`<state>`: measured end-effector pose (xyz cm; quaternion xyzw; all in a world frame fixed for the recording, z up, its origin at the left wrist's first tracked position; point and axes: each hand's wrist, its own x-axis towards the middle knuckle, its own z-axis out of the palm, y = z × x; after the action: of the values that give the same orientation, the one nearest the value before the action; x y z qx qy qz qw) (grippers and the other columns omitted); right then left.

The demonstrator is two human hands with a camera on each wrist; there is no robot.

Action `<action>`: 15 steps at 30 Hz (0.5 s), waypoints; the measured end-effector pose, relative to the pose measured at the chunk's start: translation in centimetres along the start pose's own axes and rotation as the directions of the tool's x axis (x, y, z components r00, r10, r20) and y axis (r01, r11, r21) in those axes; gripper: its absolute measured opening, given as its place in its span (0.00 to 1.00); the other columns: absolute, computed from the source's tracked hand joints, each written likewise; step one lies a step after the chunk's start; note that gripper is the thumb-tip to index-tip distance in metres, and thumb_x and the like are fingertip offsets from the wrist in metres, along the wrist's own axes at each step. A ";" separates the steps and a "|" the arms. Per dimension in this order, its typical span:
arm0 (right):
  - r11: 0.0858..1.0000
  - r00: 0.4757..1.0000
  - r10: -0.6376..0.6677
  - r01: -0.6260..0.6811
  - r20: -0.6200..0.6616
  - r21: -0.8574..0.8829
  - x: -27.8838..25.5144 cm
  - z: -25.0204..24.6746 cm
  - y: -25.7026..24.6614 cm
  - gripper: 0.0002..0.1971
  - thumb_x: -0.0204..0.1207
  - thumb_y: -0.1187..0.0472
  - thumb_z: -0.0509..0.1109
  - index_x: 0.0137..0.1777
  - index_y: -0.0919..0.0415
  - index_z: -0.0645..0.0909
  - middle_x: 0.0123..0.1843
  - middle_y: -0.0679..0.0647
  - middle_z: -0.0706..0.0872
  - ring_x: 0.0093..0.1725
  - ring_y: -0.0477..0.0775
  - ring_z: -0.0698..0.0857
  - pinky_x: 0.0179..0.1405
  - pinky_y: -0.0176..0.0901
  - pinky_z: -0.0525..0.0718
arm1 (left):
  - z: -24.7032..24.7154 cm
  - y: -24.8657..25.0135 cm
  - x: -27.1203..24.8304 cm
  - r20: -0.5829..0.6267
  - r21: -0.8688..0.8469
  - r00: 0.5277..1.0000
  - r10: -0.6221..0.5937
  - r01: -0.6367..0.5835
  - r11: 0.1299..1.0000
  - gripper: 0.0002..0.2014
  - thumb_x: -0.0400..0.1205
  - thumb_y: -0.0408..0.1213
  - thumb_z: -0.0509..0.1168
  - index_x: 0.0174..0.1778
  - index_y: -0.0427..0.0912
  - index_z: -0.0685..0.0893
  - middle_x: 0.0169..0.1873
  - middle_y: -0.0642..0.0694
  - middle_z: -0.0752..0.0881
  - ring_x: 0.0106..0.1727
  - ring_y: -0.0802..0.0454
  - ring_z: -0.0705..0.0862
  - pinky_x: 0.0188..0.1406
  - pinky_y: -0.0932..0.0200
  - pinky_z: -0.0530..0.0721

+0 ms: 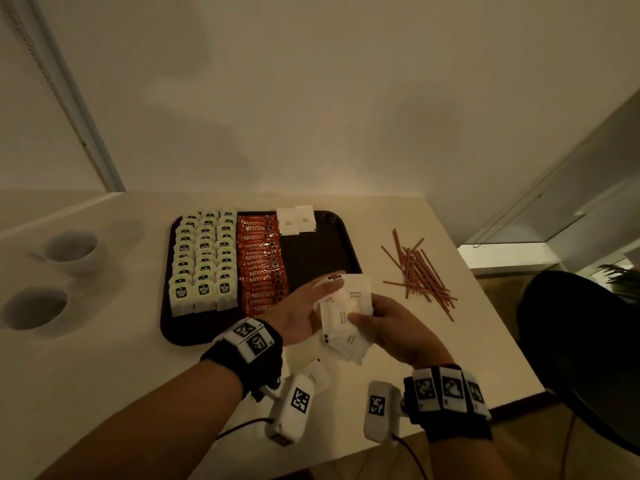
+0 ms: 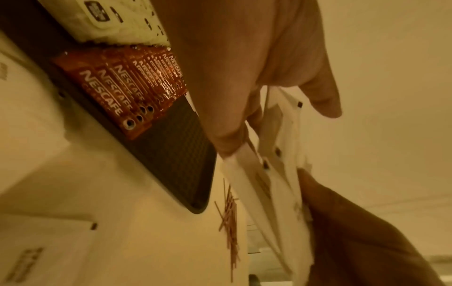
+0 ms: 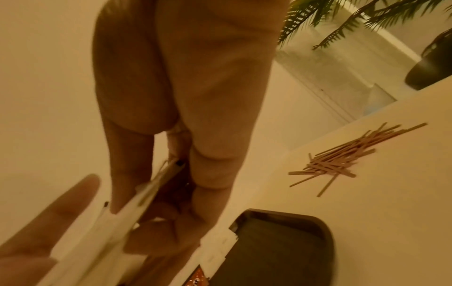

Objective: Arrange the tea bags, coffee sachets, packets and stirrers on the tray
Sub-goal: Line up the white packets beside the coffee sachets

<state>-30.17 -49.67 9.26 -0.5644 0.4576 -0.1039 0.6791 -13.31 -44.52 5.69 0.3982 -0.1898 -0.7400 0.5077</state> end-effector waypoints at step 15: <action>0.916 0.928 -0.369 0.356 -0.044 -0.185 3.9 4.1 -5.4 0.20 0.79 0.67 0.66 0.69 0.53 0.74 0.58 0.55 0.84 0.51 0.53 0.88 0.42 0.41 0.88 | -1.0 4.9 -1.7 -0.202 -0.107 0.969 0.146 -0.170 0.980 0.16 0.83 0.33 0.63 0.67 0.43 0.79 0.52 0.42 0.89 0.53 0.45 0.87 0.44 0.50 0.88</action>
<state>-22.89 -51.33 11.67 -0.6919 0.3784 -0.2097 0.5780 -9.32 -44.88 9.15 0.4195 -0.1247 -0.6655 0.6047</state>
